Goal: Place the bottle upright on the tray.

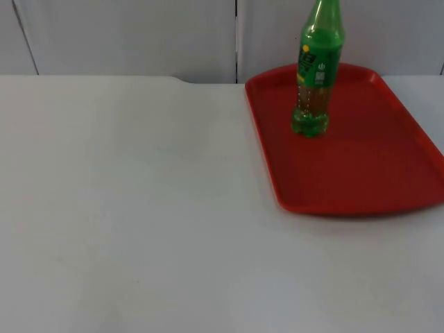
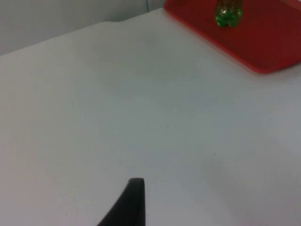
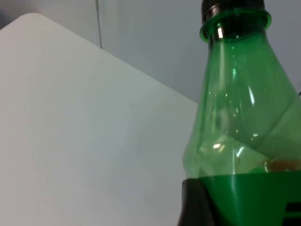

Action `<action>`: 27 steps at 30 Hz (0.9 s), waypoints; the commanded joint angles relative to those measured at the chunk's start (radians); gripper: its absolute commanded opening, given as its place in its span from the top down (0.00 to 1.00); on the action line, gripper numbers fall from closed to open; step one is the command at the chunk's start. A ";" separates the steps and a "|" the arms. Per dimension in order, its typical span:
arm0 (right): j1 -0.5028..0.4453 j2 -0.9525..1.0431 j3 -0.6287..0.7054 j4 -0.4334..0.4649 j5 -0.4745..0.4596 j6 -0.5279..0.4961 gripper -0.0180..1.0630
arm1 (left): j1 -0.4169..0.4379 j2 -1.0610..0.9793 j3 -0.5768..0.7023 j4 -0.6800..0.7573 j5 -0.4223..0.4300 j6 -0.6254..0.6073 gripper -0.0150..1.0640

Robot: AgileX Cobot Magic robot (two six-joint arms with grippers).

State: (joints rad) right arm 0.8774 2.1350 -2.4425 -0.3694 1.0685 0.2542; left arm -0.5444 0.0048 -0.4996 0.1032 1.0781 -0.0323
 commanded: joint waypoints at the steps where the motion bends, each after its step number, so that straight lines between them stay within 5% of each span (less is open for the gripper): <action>1: 0.011 -0.033 -0.005 -0.009 -0.008 0.007 0.98 | -0.003 -0.005 0.006 0.005 -0.003 -0.001 0.01; 8: 0.026 -0.090 0.044 0.040 -0.006 -0.045 0.98 | -0.003 -0.005 0.006 0.005 -0.003 -0.001 0.01; 18: 0.026 -0.281 0.328 0.031 -0.041 -0.071 0.98 | -0.003 -0.005 0.006 0.005 -0.003 -0.001 0.01; 27: 0.026 -0.600 0.819 0.031 -0.432 0.021 0.98 | -0.003 -0.005 0.006 0.005 -0.003 -0.001 0.01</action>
State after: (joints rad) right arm 0.8979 1.5620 -1.6345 -0.3321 0.7002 0.2626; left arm -0.5444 0.0048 -0.4996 0.1032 1.0781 -0.0323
